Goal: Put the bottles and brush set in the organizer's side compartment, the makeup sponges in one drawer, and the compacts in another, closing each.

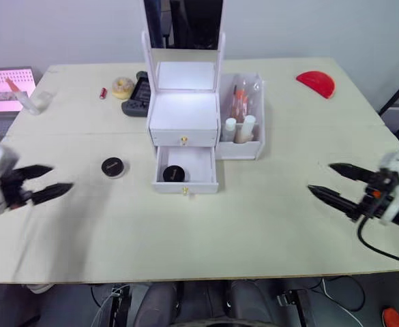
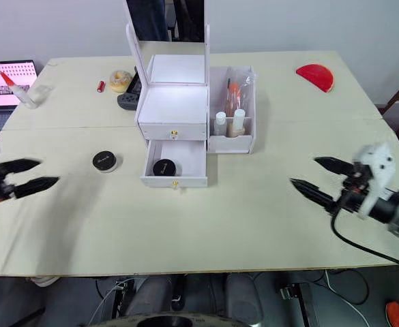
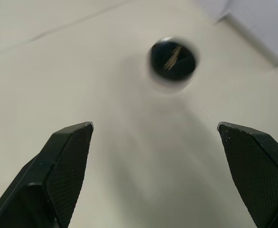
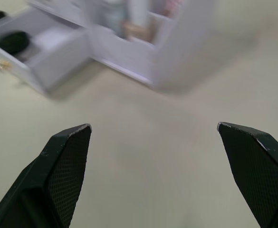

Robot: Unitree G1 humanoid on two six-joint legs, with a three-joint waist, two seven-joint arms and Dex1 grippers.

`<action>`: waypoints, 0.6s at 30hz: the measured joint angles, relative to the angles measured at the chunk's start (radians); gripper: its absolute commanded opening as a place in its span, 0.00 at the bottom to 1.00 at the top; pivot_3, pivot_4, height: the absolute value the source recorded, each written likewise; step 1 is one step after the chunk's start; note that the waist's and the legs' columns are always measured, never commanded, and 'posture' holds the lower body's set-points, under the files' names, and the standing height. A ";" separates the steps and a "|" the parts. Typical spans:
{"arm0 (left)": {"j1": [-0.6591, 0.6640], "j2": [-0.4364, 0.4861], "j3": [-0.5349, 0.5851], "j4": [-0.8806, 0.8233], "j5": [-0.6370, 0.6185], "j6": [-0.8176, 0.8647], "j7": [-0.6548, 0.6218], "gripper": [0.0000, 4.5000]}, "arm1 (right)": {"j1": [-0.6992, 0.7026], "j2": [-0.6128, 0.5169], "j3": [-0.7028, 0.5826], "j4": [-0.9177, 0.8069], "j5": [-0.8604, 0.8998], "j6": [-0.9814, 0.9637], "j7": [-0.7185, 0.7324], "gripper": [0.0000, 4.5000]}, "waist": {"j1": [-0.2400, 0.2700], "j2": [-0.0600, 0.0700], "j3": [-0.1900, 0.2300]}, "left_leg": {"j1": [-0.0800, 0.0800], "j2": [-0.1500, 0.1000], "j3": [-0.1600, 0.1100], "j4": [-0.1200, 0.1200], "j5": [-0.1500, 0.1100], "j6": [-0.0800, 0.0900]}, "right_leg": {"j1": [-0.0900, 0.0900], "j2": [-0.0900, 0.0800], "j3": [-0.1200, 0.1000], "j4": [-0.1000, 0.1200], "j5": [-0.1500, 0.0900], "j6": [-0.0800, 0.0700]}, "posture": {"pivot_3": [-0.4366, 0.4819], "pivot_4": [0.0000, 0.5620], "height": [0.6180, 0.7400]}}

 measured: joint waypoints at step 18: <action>0.118 -0.158 0.119 -0.169 -0.022 -0.004 0.179 0.98 | -0.015 0.008 0.020 0.090 -0.039 -0.065 0.061 1.00 | -0.001 0.003 -0.002 | 0.002 0.000 0.002 -0.004 0.000 -0.001 | 0.000 -0.002 0.003 -0.001 0.000 -0.001 | 0.48 0.27 1.00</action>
